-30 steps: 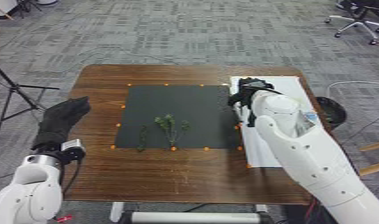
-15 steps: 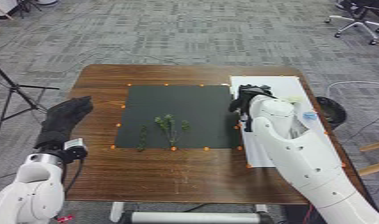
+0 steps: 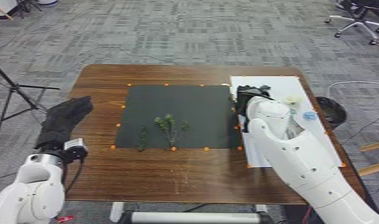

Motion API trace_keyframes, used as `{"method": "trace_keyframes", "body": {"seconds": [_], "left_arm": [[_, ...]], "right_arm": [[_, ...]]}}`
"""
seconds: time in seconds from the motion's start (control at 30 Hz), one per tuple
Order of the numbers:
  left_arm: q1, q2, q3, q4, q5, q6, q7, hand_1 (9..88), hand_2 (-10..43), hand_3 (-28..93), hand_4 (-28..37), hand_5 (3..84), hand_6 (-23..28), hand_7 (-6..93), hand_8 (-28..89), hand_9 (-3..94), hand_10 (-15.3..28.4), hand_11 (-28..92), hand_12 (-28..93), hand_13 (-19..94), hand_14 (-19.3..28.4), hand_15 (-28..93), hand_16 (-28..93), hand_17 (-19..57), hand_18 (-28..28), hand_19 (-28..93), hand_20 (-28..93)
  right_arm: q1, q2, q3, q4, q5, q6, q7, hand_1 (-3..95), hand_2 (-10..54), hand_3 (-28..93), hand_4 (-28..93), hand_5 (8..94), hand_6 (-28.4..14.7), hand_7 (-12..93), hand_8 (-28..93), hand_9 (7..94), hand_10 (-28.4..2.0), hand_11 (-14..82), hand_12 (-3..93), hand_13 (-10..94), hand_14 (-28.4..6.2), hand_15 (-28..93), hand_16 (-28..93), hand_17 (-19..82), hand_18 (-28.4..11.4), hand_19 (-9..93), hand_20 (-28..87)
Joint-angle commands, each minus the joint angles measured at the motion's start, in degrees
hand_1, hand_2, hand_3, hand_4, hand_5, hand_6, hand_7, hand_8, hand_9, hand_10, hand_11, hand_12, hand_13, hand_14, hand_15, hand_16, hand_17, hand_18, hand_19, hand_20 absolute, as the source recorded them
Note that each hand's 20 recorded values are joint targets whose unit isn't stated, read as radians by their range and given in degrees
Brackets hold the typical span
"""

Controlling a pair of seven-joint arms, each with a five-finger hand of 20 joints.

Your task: Arrange flowers

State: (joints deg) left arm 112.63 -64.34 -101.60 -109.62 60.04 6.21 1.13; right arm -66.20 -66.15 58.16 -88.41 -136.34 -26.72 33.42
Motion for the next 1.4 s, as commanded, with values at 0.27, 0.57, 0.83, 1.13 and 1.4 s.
{"method": "trace_keyframes", "body": {"seconds": [0.27,0.57,0.83,1.13,1.4], "left_arm": [[0.9,0.02,-1.00,-0.84,-0.34,-0.04,-0.36,28.1,4.2,65,-20.2,48.0,5.6,18.3,-7,43.1,14.5,21,12,34,18.0,17,4,3.0,14.4,13,17],[0.9,0.47,-0.94,-0.93,-0.34,-0.18,-0.22,28.2,4.2,65,-20.2,48.0,5.6,18.3,-7,43.1,14.4,21,12,34,18.0,17,4,3.0,14.5,13,17],[0.1,0.77,-0.09,-0.54,-0.18,-0.97,-0.64,28.2,4.2,65,-20.2,47.8,5.6,18.3,-7,43.1,14.4,21,12,34,18.1,17,4,3.0,14.4,13,17],[-0.1,1.13,-0.23,-0.43,-0.08,-1.53,-0.85,28.2,4.2,65,-20.1,48.0,5.7,18.1,-7,43.0,14.4,21,12,34,18.1,17,4,2.9,14.5,13,17],[0.3,1.20,-0.34,-0.70,-0.15,-1.60,-1.11,28.1,4.2,65,-20.0,47.9,5.7,18.1,-7,42.9,14.4,21,12,33,18.1,17,4,2.9,14.5,13,17]], "right_arm": [[-0.3,4.1,-0.7,-13.4,7.1,6.9,0.4,57.0,-9.5,51,4,79.0,-2.0,26,30,92.9,-10.2,38.4,26.6,92,-1.8,61,40,63,-17.6,93,67],[-3.8,2.6,-3.3,-17.5,7.4,5.2,1.1,56.9,-9.5,51,5,79.3,-2.0,26,30,93.4,-10.0,38.5,26.3,93,-1.2,61,39,64,-17.2,93,67],[-6.1,-0.9,-4.6,-12.7,5.9,3.2,3.1,56.8,-9.5,51,6,79.6,-2.2,26,30,93.5,-10.0,38.3,26.0,93,-1.0,60,39,64,-16.9,93,67],[-7.5,-3.6,-2.0,-9.5,8.7,2.7,6.6,56.5,-9.5,51,6,79.4,-2.3,26,30,93.5,-10.1,38.1,25.8,94,-1.0,59,39,64,-16.8,93,66],[-6.9,-5.7,-2.3,-9.2,12.5,2.1,8.3,55.8,-9.5,50,7,79.4,-2.2,27,30,93.5,-10.1,37.5,25.2,94,-1.3,59,38,64,-16.5,93,66]]}}
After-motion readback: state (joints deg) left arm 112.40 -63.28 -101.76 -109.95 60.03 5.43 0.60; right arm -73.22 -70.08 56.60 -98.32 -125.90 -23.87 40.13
